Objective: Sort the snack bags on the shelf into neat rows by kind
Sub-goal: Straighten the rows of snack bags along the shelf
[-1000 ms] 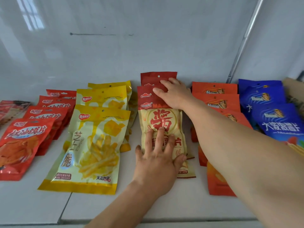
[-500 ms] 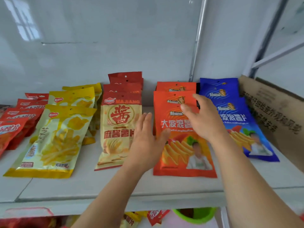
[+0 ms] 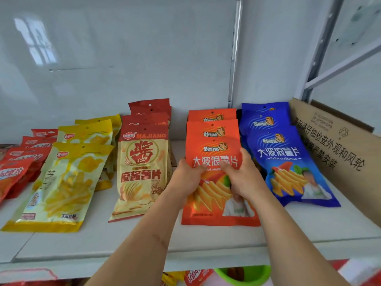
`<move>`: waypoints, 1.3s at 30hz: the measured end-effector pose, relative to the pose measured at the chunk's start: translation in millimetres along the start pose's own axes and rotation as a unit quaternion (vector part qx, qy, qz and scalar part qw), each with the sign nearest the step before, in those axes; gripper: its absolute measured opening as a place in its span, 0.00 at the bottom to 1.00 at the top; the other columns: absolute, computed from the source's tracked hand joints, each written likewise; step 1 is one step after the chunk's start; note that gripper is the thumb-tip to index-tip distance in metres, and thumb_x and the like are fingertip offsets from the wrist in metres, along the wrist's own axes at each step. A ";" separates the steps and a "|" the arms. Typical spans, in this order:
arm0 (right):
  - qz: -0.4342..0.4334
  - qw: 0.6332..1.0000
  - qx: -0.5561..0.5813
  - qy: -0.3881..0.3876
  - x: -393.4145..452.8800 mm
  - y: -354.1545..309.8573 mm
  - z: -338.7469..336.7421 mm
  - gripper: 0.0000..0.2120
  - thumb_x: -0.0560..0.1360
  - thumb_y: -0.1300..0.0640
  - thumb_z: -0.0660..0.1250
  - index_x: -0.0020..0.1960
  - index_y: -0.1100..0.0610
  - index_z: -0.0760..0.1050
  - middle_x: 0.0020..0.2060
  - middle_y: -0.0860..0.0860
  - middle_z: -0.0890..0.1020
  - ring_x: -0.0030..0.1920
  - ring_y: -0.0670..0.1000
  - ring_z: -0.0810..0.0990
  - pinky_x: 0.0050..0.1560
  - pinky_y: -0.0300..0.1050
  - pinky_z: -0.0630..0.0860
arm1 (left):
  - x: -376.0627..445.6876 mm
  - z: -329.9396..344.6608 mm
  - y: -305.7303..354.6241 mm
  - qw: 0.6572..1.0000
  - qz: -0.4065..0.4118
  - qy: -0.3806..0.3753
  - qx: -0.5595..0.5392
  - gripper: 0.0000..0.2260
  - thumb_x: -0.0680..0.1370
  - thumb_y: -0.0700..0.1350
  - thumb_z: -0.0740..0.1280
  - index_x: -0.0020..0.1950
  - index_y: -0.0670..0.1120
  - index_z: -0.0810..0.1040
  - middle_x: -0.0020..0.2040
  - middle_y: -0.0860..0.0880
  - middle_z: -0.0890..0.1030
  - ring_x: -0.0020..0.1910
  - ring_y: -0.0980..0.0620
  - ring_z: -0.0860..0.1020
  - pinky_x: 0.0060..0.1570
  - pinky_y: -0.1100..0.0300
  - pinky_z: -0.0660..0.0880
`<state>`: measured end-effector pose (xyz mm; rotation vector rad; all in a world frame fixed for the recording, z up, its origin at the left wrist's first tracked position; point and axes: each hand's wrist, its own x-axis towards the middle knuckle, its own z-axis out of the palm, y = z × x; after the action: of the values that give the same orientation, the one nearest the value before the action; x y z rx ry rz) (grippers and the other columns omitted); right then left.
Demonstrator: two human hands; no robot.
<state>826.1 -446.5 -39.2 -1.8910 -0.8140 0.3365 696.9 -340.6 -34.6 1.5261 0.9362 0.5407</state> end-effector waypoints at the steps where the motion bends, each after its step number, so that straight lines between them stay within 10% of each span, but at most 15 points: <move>1: 0.002 1.000 0.000 -0.002 1.2 -2.4 -1.5 0.28 0.75 0.44 0.70 0.71 0.47 0.64 0.60 0.46 0.78 0.53 0.45 0.80 0.44 0.36 0.75 | 0.9 -0.4 1.9 1.000 0.004 -0.008 -0.001 0.26 0.69 0.60 0.71 0.63 0.51 0.73 0.55 0.49 0.85 0.47 0.48 0.86 0.49 0.46 0.83; 8: 0.037 0.999 -0.003 0.018 25.5 -25.7 -10.6 0.37 0.78 0.43 0.65 0.79 0.55 0.53 0.71 0.52 0.71 0.67 0.53 0.72 0.55 0.42 0.66 | 33.6 -2.2 21.7 0.997 0.020 0.051 0.055 0.42 0.61 0.71 0.69 0.69 0.52 0.66 0.62 0.47 0.78 0.57 0.44 0.81 0.55 0.44 0.81; 14: 0.059 0.998 0.038 -0.004 43.8 -19.4 -1.1 0.29 0.77 0.39 0.65 0.73 0.51 0.63 0.52 0.46 0.76 0.41 0.41 0.76 0.37 0.38 0.70 | 25.1 -0.2 32.6 1.000 -0.017 0.013 0.003 0.29 0.77 0.56 0.70 0.71 0.45 0.64 0.60 0.44 0.80 0.51 0.46 0.83 0.51 0.48 0.82; 21: 0.020 1.000 0.010 -0.019 64.3 -22.6 -3.5 0.30 0.74 0.35 0.66 0.69 0.48 0.64 0.60 0.48 0.77 0.54 0.49 0.80 0.50 0.47 0.78 | 25.3 3.8 33.1 0.992 0.053 0.068 0.094 0.31 0.79 0.58 0.67 0.76 0.45 0.60 0.71 0.43 0.73 0.64 0.44 0.77 0.62 0.45 0.77; 25: -0.045 0.986 -0.161 0.021 86.1 -38.8 -2.4 0.47 0.66 0.24 0.55 0.77 0.49 0.58 0.75 0.54 0.63 0.74 0.58 0.63 0.70 0.64 0.65 | -20.8 17.4 27.7 0.898 0.192 0.175 0.354 0.38 0.82 0.62 0.57 0.82 0.42 0.46 0.82 0.43 0.52 0.81 0.44 0.50 0.78 0.49 0.51; 30: -0.131 0.947 -0.293 0.006 112.0 -60.4 6.1 0.36 0.79 0.33 0.52 0.80 0.49 0.51 0.80 0.53 0.50 0.79 0.57 0.48 0.74 0.63 0.53 | -75.3 53.2 -22.7 0.786 0.321 0.107 0.518 0.28 0.77 0.65 0.57 0.70 0.50 0.76 0.71 0.46 0.75 0.72 0.38 0.71 0.71 0.39 0.64; 39: -0.170 0.906 -0.382 -0.067 151.8 -66.8 12.9 0.33 0.79 0.31 0.46 0.79 0.45 0.56 0.80 0.47 0.53 0.79 0.53 0.47 0.75 0.60 0.49 | -45.9 45.0 -26.6 0.732 0.306 0.041 0.608 0.29 0.79 0.69 0.52 0.72 0.55 0.74 0.73 0.48 0.73 0.73 0.40 0.70 0.73 0.39 0.57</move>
<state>904.4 -318.3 32.3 -2.3882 -1.5031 -0.1030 699.4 -405.0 -60.8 3.1047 0.8448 0.4348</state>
